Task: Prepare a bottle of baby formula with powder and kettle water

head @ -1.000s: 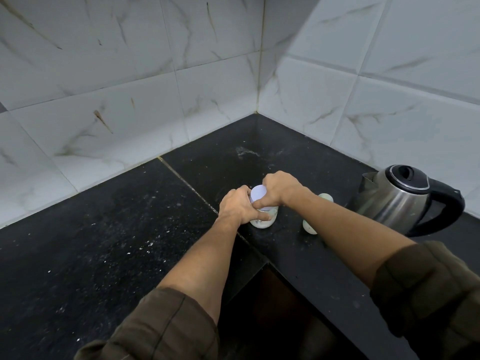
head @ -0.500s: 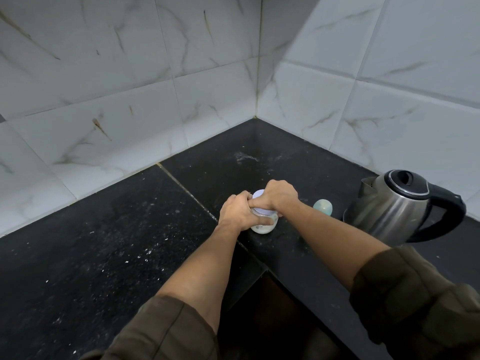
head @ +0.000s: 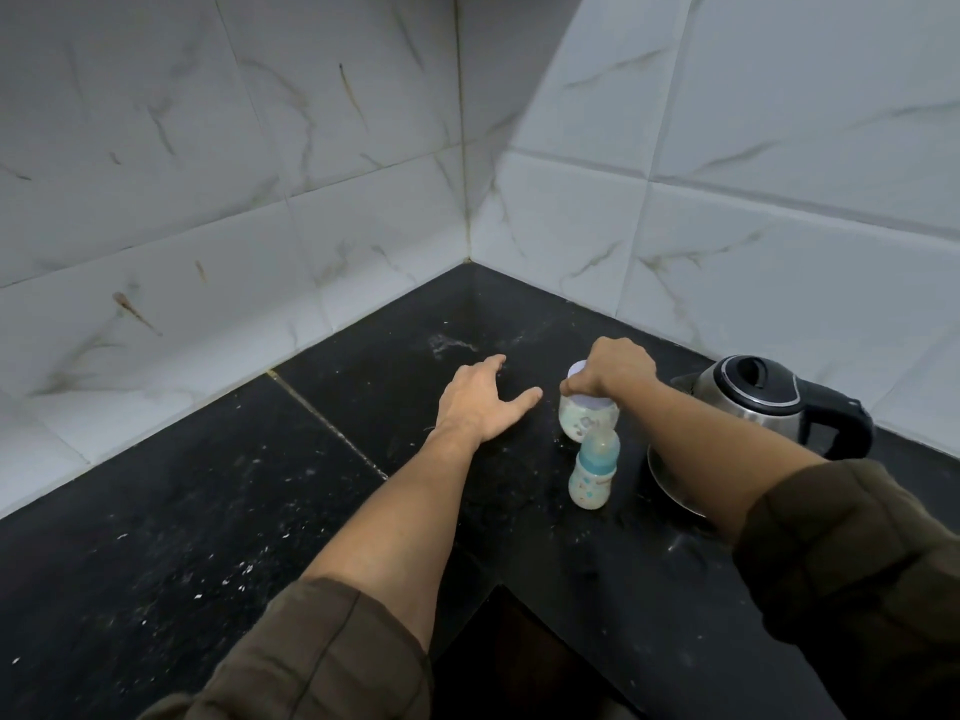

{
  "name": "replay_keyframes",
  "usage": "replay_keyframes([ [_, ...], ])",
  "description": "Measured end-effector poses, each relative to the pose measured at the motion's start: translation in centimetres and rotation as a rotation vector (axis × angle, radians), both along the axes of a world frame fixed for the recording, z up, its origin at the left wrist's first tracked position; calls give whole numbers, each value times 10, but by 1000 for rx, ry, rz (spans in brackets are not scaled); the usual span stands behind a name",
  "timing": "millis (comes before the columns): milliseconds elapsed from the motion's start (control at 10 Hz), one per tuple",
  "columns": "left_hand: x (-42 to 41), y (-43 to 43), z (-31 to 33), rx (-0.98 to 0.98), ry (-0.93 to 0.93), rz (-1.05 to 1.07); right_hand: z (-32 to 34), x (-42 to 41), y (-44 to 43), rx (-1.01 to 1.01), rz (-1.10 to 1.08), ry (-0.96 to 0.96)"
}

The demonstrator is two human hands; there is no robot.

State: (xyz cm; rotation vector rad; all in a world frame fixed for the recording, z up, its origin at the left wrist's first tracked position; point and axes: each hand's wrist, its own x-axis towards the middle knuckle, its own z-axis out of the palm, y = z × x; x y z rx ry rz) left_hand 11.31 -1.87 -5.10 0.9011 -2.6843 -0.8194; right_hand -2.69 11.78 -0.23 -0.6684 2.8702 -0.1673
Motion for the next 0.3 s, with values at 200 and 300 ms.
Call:
replay_keyframes([
  [200,-19,6,-3,-65,-7,-36,-16,-11,9,18,-21,-88],
  [300,-26,7,-2,-118,17,-38,-23,-14,8,18,-30,-121],
])
